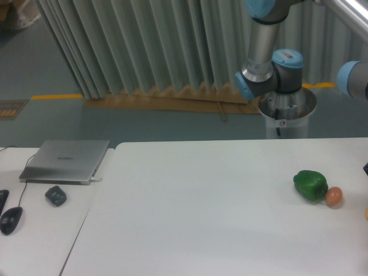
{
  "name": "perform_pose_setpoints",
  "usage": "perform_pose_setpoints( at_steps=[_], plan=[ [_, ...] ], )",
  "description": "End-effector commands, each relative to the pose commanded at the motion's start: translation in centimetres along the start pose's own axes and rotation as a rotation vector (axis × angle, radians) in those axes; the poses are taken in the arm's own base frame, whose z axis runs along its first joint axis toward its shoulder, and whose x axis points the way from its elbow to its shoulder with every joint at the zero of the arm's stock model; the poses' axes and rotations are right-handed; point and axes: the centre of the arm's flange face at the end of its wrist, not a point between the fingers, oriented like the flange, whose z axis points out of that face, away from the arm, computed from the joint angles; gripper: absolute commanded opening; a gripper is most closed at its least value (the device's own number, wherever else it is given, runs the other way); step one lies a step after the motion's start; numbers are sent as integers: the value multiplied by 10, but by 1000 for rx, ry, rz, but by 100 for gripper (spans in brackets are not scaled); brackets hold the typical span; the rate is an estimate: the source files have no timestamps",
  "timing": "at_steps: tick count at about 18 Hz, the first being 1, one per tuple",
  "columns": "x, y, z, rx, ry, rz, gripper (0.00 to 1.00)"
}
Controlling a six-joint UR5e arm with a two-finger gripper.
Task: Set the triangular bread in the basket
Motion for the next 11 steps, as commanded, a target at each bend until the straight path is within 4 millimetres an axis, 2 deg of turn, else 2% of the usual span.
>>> perform_pose_setpoints(
  at_steps=[3, 5, 7, 11],
  plan=[
    [-11, 6, 12, -5, -4, -8, 16],
    [-21, 10, 12, -1, -20, -14, 16],
    [-33, 24, 10, -6, -29, -24, 16],
    [-52, 29, 22, -8, -40, -15, 16]
  ],
)
